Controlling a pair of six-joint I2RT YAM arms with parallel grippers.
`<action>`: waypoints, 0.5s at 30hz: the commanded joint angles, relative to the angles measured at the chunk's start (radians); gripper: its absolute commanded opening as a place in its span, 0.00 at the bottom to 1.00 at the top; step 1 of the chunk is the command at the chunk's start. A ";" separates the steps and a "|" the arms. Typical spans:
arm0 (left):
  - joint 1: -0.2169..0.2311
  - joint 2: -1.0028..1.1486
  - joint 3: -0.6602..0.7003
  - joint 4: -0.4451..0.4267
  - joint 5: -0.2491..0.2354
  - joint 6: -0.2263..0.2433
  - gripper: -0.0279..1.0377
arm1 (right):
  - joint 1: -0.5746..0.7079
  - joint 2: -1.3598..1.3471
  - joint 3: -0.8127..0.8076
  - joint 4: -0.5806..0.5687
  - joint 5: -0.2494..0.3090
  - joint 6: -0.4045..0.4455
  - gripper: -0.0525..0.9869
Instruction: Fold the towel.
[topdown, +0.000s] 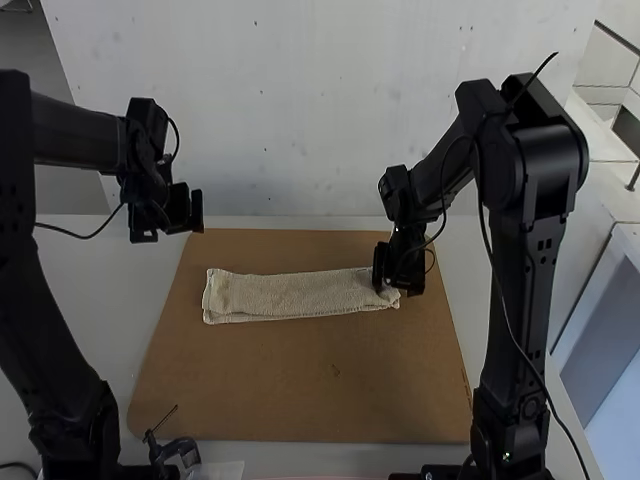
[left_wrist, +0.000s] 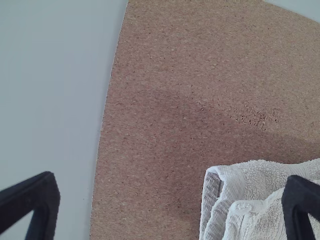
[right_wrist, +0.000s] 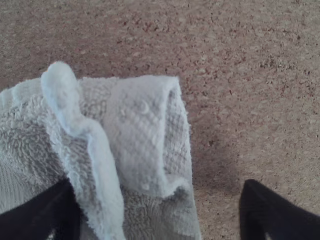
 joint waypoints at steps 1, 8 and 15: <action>0.015 -0.058 -0.002 0.008 0.034 0.013 0.96 | -0.016 0.023 0.027 -0.026 -0.015 0.017 0.28; 0.021 -0.073 -0.003 0.007 0.034 0.015 0.96 | -0.013 0.023 0.036 -0.055 -0.013 0.016 0.06; 0.027 -0.073 -0.006 0.007 0.034 0.016 0.96 | -0.047 0.020 0.042 -0.068 -0.013 0.006 0.06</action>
